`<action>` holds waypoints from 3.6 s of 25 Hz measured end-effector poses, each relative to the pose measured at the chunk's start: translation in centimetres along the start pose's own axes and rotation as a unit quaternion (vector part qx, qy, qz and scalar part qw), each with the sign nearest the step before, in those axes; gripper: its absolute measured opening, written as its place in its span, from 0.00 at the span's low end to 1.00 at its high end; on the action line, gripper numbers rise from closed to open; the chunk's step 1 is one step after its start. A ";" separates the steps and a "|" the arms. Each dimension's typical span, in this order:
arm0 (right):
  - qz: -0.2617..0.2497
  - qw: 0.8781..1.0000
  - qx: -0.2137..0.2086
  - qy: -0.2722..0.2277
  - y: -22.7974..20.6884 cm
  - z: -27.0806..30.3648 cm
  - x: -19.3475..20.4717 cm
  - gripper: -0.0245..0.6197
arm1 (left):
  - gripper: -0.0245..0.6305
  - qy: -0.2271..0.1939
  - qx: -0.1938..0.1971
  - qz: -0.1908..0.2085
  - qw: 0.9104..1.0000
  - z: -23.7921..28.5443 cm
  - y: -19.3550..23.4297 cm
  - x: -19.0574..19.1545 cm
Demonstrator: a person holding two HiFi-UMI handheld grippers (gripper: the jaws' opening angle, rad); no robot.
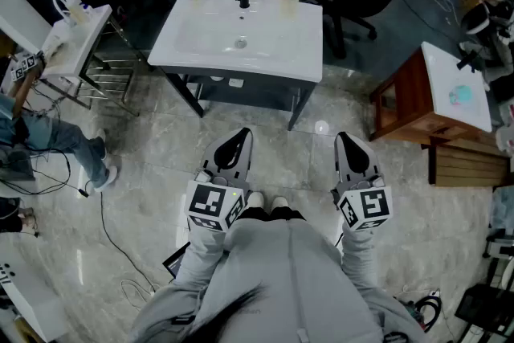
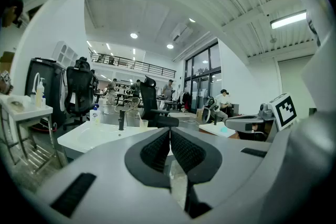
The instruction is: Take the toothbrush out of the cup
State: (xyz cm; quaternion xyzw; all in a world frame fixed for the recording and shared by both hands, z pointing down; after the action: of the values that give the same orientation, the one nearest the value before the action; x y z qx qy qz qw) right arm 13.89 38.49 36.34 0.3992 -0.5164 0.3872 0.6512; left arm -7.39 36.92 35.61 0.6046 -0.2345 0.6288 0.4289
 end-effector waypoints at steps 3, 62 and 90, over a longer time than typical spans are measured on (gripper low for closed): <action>-0.004 1.000 -0.008 -0.006 -0.3 -0.7 0.1 0.08 | 0.08 -0.001 -0.004 0.005 1.000 0.0 -0.8 0.1; 0.025 0.996 0.056 0.059 -6.8 29.7 -1.2 0.08 | 0.08 0.067 0.061 -0.021 0.996 23.0 20.6 -4.3; 0.014 0.999 0.011 0.037 -24.2 44.6 -1.1 0.08 | 0.08 0.047 0.046 0.002 0.998 45.7 20.8 -9.4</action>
State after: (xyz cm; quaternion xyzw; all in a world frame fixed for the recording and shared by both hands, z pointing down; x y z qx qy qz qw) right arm 19.69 -11.88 38.90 0.3844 -0.4936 0.4165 0.6596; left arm 0.10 -13.58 38.48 0.5933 -0.1864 0.6671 0.4101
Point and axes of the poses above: the fingertips, and each gripper's own axes: z forward along the fingers, y to its left, x out of its underside, the point moved 2 cm from there along -z, backward along the fingers, and after that the axes turned 6 degrees about -z, right-handed, at the moved point
